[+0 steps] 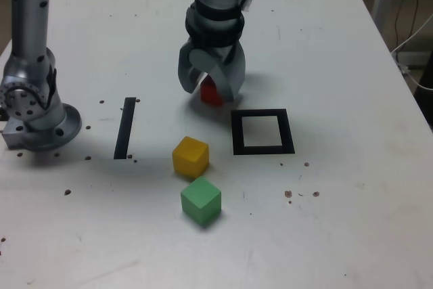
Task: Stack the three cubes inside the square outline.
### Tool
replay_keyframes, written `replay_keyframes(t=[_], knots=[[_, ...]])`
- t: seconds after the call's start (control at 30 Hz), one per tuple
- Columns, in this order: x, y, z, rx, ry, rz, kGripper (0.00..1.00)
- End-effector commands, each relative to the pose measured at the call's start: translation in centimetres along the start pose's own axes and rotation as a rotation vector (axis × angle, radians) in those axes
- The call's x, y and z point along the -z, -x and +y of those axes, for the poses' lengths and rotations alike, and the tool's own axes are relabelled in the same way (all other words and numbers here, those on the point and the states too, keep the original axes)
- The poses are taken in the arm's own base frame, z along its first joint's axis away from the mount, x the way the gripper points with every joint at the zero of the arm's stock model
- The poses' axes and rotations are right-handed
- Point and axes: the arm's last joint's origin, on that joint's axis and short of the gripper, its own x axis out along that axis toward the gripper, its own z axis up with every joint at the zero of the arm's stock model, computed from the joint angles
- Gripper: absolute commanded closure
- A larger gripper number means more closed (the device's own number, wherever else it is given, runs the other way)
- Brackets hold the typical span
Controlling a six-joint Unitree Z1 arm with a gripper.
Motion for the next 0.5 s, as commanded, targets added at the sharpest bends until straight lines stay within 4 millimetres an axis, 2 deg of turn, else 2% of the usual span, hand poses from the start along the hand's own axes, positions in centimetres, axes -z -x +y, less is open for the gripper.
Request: replay_keyframes(t=[0.0,0.17,0.37,0.47], knots=[[-0.22,-0.1,-0.05,0.003,-0.008,-0.008,0.51],[-0.44,0.0,0.0,0.005,-0.017,-0.028,0.56],[-0.31,0.48,0.02,0.0,-0.019,-0.039,0.69],[-0.14,0.76,-0.04,0.001,-0.02,-0.037,0.71]])
